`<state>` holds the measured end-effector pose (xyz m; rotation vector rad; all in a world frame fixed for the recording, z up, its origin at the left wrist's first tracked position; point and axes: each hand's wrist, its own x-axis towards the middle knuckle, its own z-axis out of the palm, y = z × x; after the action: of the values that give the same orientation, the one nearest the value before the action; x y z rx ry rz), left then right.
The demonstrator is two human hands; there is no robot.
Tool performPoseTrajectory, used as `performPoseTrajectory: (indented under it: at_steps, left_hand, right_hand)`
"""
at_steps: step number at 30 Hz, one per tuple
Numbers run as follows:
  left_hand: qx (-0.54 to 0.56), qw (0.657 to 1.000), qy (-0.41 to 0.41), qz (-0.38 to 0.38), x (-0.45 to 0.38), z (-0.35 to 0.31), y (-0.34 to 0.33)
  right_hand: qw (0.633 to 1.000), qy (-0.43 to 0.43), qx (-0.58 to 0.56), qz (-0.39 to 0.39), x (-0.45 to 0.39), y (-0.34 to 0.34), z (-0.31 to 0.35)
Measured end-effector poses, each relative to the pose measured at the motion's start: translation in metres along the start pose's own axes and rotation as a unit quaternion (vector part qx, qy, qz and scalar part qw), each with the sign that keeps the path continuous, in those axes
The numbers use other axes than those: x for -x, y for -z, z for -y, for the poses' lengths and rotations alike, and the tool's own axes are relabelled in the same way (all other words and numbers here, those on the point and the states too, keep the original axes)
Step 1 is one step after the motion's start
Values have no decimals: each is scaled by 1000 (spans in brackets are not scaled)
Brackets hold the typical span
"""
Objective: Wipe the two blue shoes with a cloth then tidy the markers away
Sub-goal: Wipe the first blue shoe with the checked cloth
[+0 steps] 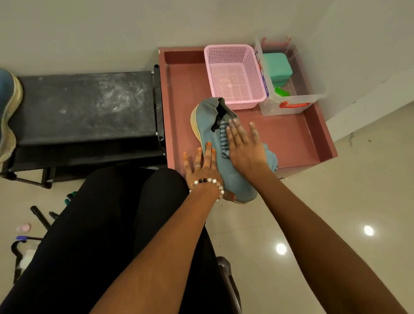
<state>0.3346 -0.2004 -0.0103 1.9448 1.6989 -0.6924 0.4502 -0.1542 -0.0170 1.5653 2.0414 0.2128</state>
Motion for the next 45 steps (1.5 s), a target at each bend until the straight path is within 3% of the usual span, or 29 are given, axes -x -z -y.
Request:
performPoseTrajectory:
  at_steps: [6,14,19,23,26,30,35,37,40,43,45]
  left_hand:
    - [-14,1000,-1,-11,1,2,1]
    - [-37,998,2,-50,-3,2,-5]
    - [-10,999,1,-52,-6,0,-6]
    - [-10,999,0,-31,-5,-1,-4]
    - [-14,1000,2,-22,-3,-1,-1]
    - [-34,999,2,-25,0,0,2]
    - [-62,997,0,-45,2,-3,3]
    - [-66,996,6,-61,0,-5,0]
    - [-78,993,12,-89,-4,-5,-5]
    - [-69,994,24,-84,-7,-6,-7]
    - [-57,994,24,-89,-9,-7,-10]
  right_hand:
    - [996,28,-81,7,14,-4,-3]
    - [988,29,-116,96,105,-10,15]
    - [997,20,-39,58,89,-6,12]
    - [998,16,58,-15,33,0,-2]
    - [997,-5,68,-24,-10,7,-19]
    - [999,19,-35,-20,0,-9,-22]
    - [986,37,-153,47,66,-33,-24]
    - [976,40,-208,47,85,-40,-13]
    - [967,28,-254,-12,108,-47,18]
    - [940,39,-338,-15,129,-55,27]
    - [899,67,-433,-14,144,-59,11]
